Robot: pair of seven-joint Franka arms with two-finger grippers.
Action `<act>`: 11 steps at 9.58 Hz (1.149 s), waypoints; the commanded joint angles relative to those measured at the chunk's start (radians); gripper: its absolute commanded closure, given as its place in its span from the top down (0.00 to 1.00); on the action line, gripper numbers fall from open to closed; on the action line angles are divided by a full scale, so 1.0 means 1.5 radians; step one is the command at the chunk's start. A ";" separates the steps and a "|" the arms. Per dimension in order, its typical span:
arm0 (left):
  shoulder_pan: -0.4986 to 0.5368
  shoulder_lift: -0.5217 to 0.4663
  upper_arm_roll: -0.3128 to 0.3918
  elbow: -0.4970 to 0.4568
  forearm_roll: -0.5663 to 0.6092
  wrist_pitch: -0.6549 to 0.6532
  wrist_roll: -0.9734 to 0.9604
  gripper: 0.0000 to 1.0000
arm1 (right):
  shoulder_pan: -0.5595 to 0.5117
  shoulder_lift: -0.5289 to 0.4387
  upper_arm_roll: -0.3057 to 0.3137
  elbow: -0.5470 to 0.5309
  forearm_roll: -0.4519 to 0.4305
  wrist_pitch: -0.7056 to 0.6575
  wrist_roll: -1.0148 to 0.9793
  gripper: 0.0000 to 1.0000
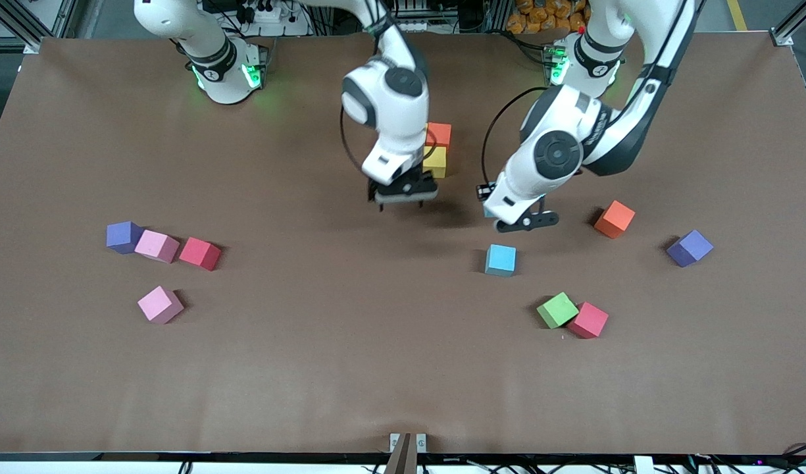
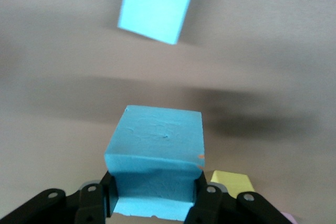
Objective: Form number 2 with 11 blocks
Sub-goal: 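Carry the cyan block with the left gripper while the right reaches pink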
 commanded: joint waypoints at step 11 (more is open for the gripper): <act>-0.166 0.148 0.069 0.129 -0.010 -0.082 0.014 0.00 | -0.368 -0.067 -0.063 -0.013 0.136 -0.218 -0.825 1.00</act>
